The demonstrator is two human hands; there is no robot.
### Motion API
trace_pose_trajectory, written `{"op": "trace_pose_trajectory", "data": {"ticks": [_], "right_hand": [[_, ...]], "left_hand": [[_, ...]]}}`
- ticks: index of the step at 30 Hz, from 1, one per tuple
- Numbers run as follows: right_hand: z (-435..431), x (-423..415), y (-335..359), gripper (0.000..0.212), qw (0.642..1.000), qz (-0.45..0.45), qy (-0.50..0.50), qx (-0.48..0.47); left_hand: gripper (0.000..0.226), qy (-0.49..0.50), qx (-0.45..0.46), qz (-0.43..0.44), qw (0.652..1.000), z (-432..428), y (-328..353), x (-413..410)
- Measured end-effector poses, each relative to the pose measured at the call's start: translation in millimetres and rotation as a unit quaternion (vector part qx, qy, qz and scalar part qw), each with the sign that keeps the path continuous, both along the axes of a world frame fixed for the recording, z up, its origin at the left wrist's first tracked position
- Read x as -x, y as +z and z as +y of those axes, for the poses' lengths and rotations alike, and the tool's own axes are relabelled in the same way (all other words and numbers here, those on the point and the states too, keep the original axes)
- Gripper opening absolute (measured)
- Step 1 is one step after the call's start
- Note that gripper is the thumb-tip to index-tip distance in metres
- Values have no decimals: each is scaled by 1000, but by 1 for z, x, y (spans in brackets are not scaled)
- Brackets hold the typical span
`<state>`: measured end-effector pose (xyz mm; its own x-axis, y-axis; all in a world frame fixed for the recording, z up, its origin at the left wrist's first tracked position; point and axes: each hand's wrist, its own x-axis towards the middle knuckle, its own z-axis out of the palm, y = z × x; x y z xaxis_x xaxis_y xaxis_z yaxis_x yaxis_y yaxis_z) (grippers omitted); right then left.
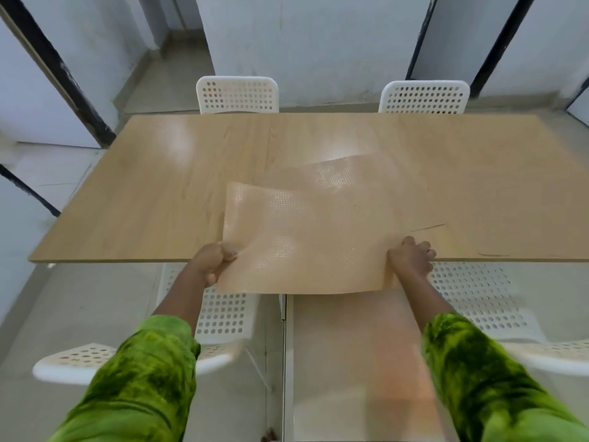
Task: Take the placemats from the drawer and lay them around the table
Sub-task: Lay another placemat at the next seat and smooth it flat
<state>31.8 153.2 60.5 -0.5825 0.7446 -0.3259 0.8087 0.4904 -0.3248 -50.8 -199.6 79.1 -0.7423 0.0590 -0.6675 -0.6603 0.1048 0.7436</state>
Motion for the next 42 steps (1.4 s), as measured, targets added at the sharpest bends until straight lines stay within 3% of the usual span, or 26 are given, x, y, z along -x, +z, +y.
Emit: {"op": "trace_pose_trajectory", "data": {"ticks": [4, 6, 9, 13, 17, 21, 25, 33, 37, 39, 41, 42], "right_hand": [[11, -1, 6, 54, 998, 2, -62, 22], [19, 0, 7, 58, 993, 11, -104, 53], [22, 2, 11, 41, 981, 57, -146, 115], [-9, 18, 26, 22, 972, 154, -100, 148], [-75, 42, 35, 5, 953, 231, -101, 167], [-160, 73, 32, 33, 943, 253, -96, 195], [-242, 101, 31, 37, 928, 264, -104, 242], [-320, 142, 18, 37, 925, 276, -113, 236], [-327, 167, 13, 31, 929, 279, -107, 220], [-326, 179, 11, 17, 937, 265, -103, 204], [-323, 186, 7, 6, 954, 220, -86, 186], [-321, 189, 4, 12, 962, 192, -81, 178]], "left_hand": [[19, 22, 72, 22, 997, 6, 3, -14], [24, 25, 67, 36, 997, 5, 3, -14], [30, 25, 60, 63, 996, -9, 6, -10], [51, 75, 37, 94, 992, -43, 17, 7], [52, 113, 42, 111, 987, -116, 21, 28], [27, 110, 70, 131, 983, -196, 32, 45], [29, 106, 92, 150, 979, -284, 49, 64], [63, 14, 97, 98, 990, -351, 65, 109], [63, 8, 227, 130, 965, -348, 41, 129], [61, -10, 293, 146, 945, -345, 32, 135], [58, -36, 340, 146, 928, -343, 21, 138], [58, -56, 368, 143, 917, -342, 17, 140]]}}
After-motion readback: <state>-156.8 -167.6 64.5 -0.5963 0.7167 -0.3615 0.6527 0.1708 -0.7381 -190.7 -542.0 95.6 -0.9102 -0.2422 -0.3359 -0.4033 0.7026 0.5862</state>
